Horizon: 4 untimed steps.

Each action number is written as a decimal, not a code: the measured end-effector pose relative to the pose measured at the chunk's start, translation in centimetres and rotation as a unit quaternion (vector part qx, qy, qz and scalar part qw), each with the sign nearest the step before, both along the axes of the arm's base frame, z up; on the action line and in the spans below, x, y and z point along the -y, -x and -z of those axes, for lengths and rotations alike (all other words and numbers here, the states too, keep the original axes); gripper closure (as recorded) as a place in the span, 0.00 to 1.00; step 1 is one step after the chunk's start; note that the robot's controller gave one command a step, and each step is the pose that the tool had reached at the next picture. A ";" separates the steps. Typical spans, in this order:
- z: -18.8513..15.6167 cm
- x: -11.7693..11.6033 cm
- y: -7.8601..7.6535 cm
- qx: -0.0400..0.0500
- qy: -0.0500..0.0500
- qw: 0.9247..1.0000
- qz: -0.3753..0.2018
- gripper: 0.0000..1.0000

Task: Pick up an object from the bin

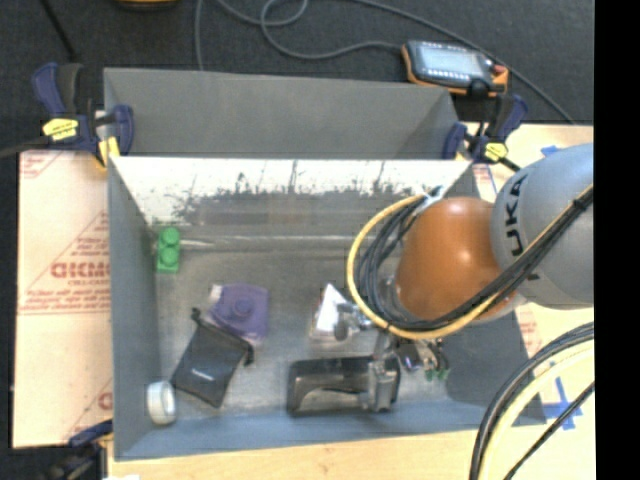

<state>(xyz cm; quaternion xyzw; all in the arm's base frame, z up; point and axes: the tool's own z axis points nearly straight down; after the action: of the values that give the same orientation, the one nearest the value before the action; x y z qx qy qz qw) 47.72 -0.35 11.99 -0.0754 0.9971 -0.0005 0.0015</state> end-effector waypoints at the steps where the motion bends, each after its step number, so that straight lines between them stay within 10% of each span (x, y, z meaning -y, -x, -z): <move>1: 4.0 -0.5 0.0 0.003 -0.002 0.995 0.096 0.00; 2: 5.0 -0.6 0.3 0.001 0.000 0.998 0.057 1.00; 4: 4.6 -0.6 0.5 -0.001 0.000 0.998 0.057 1.00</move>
Offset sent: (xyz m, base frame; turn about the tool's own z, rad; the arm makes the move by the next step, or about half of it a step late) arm -0.0040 0.0077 -0.0499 0.1113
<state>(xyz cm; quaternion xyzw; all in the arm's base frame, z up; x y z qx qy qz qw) 47.26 0.26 7.35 -0.0181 0.9998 -0.0007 0.0001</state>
